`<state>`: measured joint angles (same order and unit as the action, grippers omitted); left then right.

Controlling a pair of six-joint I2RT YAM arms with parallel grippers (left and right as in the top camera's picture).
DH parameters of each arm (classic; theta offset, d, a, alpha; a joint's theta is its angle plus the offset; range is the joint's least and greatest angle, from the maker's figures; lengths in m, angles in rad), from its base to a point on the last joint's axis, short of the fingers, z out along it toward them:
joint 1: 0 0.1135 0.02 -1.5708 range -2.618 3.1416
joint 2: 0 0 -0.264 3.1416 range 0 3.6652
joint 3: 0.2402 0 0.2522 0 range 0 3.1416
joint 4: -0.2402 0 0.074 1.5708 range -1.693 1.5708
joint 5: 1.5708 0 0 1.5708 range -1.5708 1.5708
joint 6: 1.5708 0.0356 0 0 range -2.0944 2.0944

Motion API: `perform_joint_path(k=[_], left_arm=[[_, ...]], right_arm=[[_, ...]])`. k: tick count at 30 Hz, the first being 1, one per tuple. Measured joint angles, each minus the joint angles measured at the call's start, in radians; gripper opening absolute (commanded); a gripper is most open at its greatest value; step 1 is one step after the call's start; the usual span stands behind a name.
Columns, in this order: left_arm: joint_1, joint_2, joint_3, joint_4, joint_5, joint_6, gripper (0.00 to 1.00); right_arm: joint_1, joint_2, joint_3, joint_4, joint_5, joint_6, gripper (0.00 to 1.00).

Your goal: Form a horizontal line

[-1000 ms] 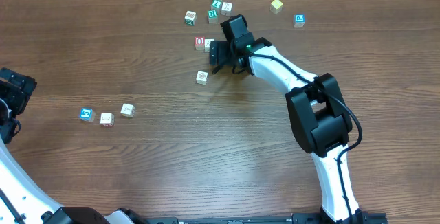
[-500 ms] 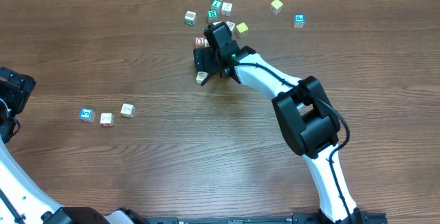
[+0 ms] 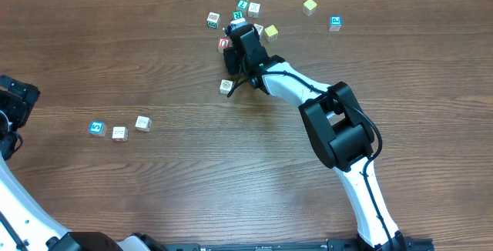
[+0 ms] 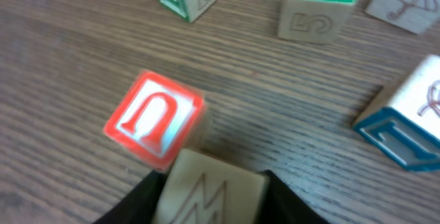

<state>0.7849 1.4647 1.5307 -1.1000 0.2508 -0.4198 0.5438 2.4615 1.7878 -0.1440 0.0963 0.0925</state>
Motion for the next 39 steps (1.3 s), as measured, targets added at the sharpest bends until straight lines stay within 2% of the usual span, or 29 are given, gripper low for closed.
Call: perform_joint_path(k=[3, 7, 16, 20, 24, 29, 32, 39], left_arm=[[0.000, 0.000, 0.000, 0.000, 0.000, 0.000, 1.00], [0.000, 0.000, 0.000, 0.000, 0.000, 0.000, 1.00], [0.000, 0.000, 0.000, -0.004, 0.000, 0.000, 0.99], [0.000, 0.000, 0.000, -0.007, 0.001, 0.003, 0.96], [0.000, -0.003, 0.000, -0.006, 0.072, 0.055, 0.95], [0.000, -0.050, 0.000, -0.002, 0.209, 0.133, 0.97], [0.000, -0.106, 0.002, -0.001, 0.265, 0.160, 0.97], [-0.008, -0.127, 0.008, -0.030, 0.299, 0.169, 0.99]], right_arm=[[-0.002, 0.000, 0.000, -0.004, 0.000, 0.003, 0.23], [-0.002, -0.019, 0.002, -0.062, -0.003, 0.005, 0.16], [0.002, -0.219, -0.023, -0.311, -0.039, 0.010, 0.14], [0.019, -0.372, -0.023, -0.374, -0.167, 0.035, 0.12], [0.082, -0.395, -0.023, -0.400, -0.302, 0.180, 0.09], [0.205, -0.383, -0.040, -0.398, -0.324, 0.389, 0.09], [0.328, -0.357, -0.064, -0.379, -0.210, 0.531, 0.09], [0.439, -0.272, -0.074, -0.349, -0.060, 0.805, 0.09]])
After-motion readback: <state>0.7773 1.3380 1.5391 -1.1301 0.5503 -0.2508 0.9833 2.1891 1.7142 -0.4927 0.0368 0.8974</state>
